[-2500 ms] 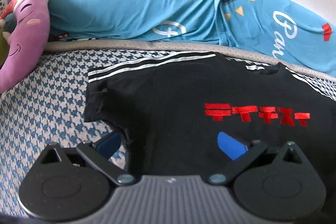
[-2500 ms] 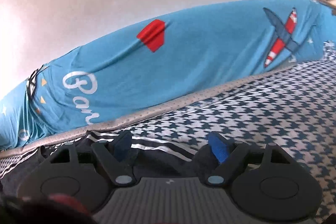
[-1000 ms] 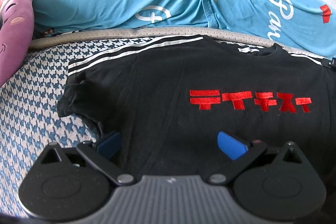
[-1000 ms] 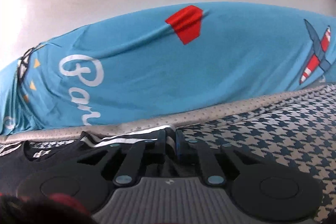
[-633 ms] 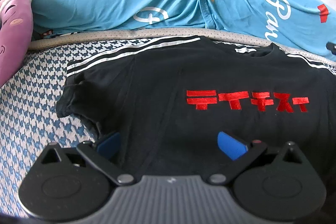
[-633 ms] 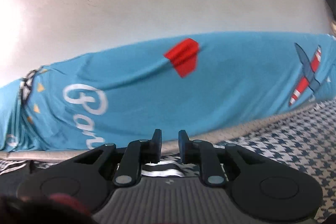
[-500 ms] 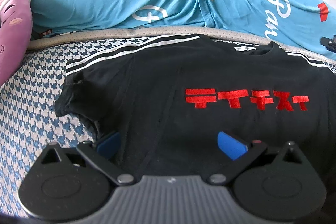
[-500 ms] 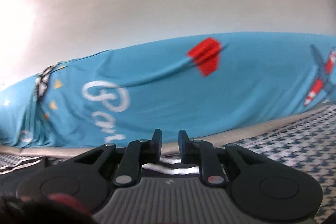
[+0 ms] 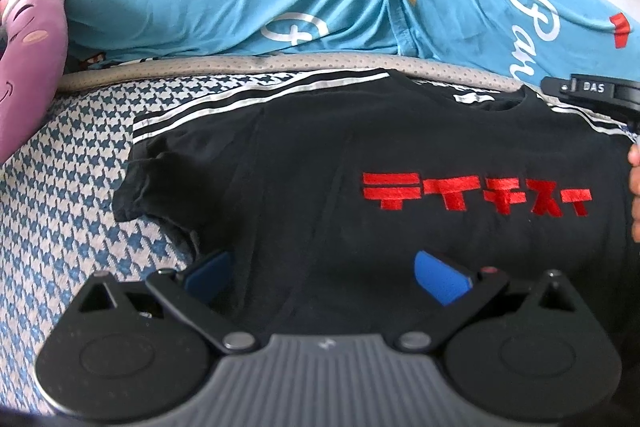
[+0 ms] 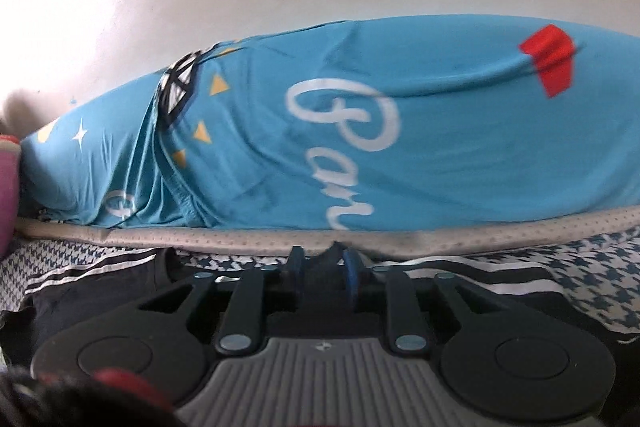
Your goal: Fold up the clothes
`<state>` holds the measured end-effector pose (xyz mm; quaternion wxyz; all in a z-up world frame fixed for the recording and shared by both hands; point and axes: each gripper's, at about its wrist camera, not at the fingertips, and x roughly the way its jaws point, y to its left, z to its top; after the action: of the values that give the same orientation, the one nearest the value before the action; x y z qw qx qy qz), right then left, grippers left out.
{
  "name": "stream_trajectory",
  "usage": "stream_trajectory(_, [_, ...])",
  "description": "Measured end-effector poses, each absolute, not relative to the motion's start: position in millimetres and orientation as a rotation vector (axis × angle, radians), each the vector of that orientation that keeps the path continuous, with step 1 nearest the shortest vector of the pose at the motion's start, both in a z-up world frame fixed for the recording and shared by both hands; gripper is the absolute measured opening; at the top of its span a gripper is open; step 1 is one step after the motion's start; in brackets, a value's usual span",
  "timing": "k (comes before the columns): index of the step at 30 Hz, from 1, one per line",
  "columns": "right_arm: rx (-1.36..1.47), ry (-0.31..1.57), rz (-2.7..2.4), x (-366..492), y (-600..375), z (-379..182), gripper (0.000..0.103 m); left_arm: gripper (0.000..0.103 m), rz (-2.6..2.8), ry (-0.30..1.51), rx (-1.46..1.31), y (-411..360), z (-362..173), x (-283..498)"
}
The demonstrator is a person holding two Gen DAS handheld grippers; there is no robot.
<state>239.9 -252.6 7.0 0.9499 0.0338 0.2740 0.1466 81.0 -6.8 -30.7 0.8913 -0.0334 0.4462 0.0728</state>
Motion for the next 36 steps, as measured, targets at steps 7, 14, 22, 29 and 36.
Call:
stream_trajectory(7, [-0.016,0.61,0.285,247.5,-223.3,-13.1,0.043,0.103,0.163,0.939,-0.079,-3.6,-33.7,82.1])
stream_trajectory(14, [-0.073,0.583,0.268,247.7,-212.0,-23.7,0.01,0.103,0.151,0.944,-0.063,-10.3,-35.8,82.4])
stream_trajectory(22, [-0.032,0.553,0.246,249.4,-212.4,-25.3,0.005,0.103,0.151,0.943,-0.047,-14.1,-38.0,83.1])
stream_trajectory(29, [0.049,0.443,0.274,244.1,-213.5,-5.0,0.004,0.103,0.152,0.946,-0.05,-14.2,-38.3,84.7])
stream_trajectory(36, [0.041,0.465,0.302,242.3,-203.4,2.8,0.004,0.103,0.149,0.949,-0.053,-17.3,-37.4,86.0])
